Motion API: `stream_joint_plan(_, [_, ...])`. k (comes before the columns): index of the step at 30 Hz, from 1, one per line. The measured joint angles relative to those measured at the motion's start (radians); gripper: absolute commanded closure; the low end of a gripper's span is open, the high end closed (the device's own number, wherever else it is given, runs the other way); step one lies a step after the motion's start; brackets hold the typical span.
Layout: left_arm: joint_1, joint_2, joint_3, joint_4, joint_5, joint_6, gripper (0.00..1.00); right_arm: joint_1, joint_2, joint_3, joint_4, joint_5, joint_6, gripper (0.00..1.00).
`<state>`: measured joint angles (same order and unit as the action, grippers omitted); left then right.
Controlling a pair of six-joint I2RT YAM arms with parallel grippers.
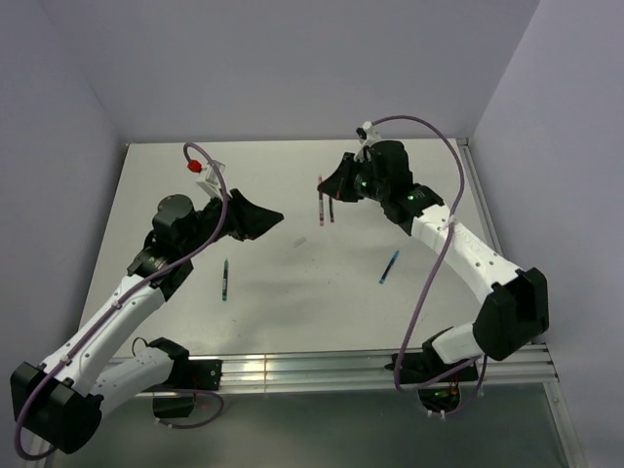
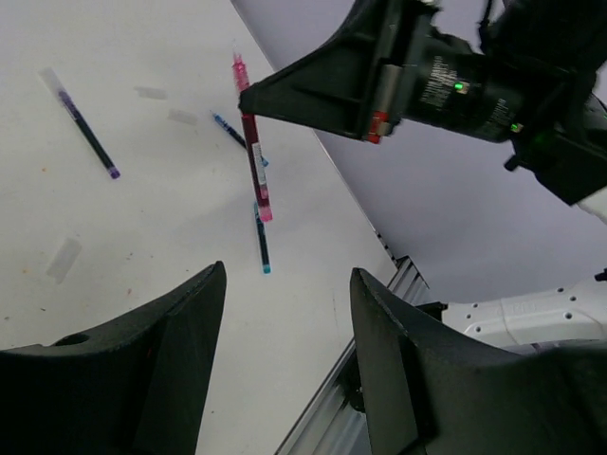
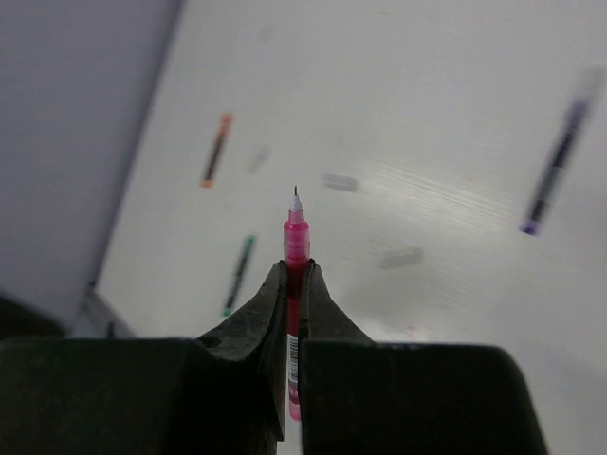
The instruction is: Insert the pens into the pen caps
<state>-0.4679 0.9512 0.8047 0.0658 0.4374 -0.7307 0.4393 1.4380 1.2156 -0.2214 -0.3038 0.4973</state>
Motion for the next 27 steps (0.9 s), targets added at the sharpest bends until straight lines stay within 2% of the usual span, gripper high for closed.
stream_joint_plan(4, [0.000,0.023,0.000,0.031,0.019,-0.027,0.39,0.099,-0.066,-0.018,0.146,-0.048,0.131,1.00])
stream_joint_plan(11, [0.002,0.026,0.000,0.066,0.040,-0.052,0.39,0.235,-0.066,-0.027,0.280,-0.053,0.270,1.00])
stream_joint_plan(27, [0.002,0.025,0.000,0.069,0.045,-0.053,0.42,0.282,-0.067,-0.097,0.464,-0.020,0.385,1.00])
